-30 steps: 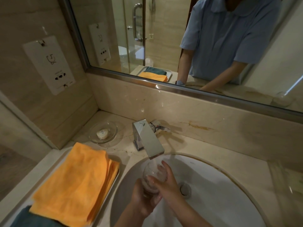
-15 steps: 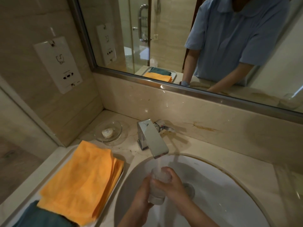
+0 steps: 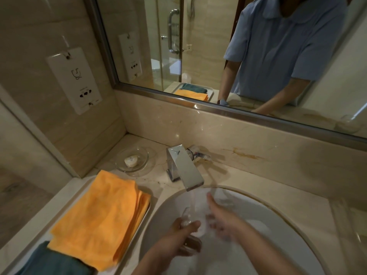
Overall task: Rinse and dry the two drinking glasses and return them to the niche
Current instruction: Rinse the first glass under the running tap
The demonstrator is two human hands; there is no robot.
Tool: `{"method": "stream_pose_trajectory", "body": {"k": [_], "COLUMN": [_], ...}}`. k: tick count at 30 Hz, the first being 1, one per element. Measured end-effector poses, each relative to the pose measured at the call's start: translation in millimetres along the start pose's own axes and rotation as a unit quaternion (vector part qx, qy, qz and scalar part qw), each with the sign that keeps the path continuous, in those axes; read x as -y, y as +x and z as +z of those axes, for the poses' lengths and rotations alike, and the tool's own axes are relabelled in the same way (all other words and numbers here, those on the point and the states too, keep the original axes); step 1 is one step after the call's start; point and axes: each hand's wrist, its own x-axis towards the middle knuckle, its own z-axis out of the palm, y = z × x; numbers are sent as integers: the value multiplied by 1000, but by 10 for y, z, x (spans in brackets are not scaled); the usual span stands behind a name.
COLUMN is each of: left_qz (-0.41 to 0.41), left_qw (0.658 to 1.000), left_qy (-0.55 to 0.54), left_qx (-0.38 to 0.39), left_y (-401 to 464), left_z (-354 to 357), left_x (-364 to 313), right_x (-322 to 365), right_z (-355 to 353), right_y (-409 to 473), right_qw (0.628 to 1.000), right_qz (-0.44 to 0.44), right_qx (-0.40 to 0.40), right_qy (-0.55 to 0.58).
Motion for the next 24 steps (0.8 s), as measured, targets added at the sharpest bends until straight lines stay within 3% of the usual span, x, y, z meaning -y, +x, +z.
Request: {"method": "stream_pose_trajectory", "body": {"k": [4,10,16,24], "left_qz": [18,-19,-31,-55], "left_qw": [999,977,965,923], "left_qy": [-46,-181,-253,-368], "left_qx": [3,108,54,104], "left_y": [35,-63,-73,55], "left_z": [10,31,158,293], "left_x": [-31,-92,-116,-106], "right_x": [395,795,877,889], "right_z": [-261,-335,-284,-245], "right_y": [-80,-183,-197,-246], "right_qw": [987,969,965,964], "right_qz": [-132,-234,-246,-244], "right_qx": [-90,-84,-96,-103], "right_qy": [-11,8,-4,-4]}}
